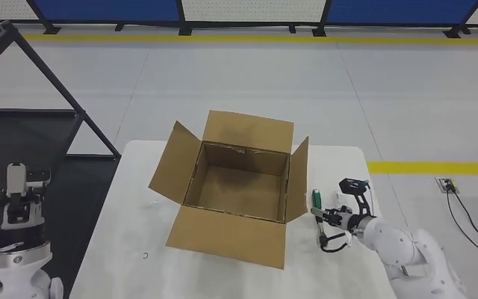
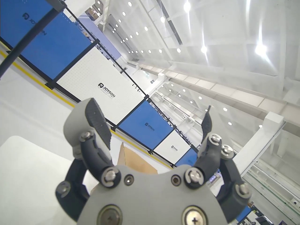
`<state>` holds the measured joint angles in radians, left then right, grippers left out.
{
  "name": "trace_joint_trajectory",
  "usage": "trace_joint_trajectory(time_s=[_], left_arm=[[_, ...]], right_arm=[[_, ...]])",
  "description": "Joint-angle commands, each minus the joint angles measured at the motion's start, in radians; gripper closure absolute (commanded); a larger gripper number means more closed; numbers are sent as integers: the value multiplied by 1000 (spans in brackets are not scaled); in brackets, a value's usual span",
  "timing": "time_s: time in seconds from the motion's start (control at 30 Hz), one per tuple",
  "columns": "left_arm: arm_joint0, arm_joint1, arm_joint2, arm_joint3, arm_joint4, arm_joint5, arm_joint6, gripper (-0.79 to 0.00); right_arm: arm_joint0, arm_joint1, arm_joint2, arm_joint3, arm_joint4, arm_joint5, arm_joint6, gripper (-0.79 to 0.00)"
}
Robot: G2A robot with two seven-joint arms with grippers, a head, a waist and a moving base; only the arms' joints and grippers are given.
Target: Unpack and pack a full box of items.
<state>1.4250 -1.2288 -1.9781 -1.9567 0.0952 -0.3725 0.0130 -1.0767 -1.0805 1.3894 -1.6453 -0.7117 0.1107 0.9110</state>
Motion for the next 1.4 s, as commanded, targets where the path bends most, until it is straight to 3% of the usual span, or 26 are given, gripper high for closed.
trace_joint_trajectory(time_s=[0.0, 0.07, 0.23, 0.5, 0.6, 0.73, 1.37], left_arm=[[5, -1, -4, 1, -4, -1, 3, -785], [9, -1, -8, 1, -8, 1, 6, -785], [15, -2, -17, -2, -15, 5, 9, -785], [11, -2, -19, -2, -12, 10, 15, -785], [10, -2, -19, -6, -11, 9, 12, -785], [11, -2, -18, -7, -8, 8, 8, -785], [11, -3, -17, -7, -5, 7, 9, -785]], right_arm=[[17, -1, -29, -1, -54, 16, 14, -342], [39, -4, -58, 4, -106, 71, 38, -206], [108, -12, -126, 45, -171, 116, 118, -182], [157, -21, -184, 94, -242, 152, 180, -191], [182, -28, -206, 129, -243, 163, 188, -265], [208, -35, -224, 167, -242, 159, 191, -289], [284, -61, -290, 283, -265, 146, 225, -317]])
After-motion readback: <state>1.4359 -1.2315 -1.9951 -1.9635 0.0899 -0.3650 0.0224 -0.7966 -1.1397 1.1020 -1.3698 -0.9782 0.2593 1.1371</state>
